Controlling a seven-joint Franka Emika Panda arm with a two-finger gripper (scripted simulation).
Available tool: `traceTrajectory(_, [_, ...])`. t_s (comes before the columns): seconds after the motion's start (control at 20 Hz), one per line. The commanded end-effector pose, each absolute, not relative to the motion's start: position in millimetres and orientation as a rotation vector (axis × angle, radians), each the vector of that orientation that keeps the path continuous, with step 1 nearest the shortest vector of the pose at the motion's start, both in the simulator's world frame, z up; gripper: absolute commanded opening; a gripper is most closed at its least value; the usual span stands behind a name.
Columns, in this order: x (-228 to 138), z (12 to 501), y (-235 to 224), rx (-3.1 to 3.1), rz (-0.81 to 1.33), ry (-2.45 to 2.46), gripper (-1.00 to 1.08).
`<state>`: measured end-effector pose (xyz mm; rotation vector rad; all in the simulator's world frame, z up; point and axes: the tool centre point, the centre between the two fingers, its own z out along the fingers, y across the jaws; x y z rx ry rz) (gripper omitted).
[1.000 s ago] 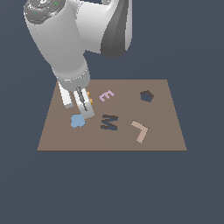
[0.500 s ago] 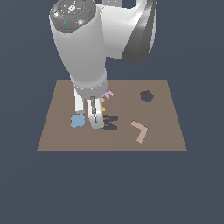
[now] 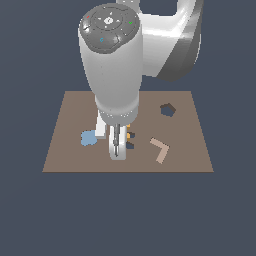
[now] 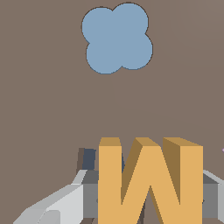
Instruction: Insert a designated object into the corresponding slot on a board.
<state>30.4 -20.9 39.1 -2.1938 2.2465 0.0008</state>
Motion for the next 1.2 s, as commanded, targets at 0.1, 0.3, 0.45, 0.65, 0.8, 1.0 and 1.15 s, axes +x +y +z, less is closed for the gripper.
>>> traceTrajectory(0.1, [42,40,-13,-2.129,0.001,2.308,-1.00])
traceTrajectory(0.3, [49,40,-9,-2.094,0.001,2.339,-1.00])
traceTrajectory(0.45, [51,41,-8,-2.081,0.001,2.351,-1.00])
traceTrajectory(0.65, [51,40,-8,-2.083,0.001,2.350,-1.00])
traceTrajectory(0.8, [51,34,-8,-2.080,0.001,2.353,-1.00])
traceTrajectory(1.0, [52,31,-8,-2.079,0.001,2.354,1.00])
traceTrajectory(1.15, [52,31,-8,-2.079,0.001,2.354,1.00])
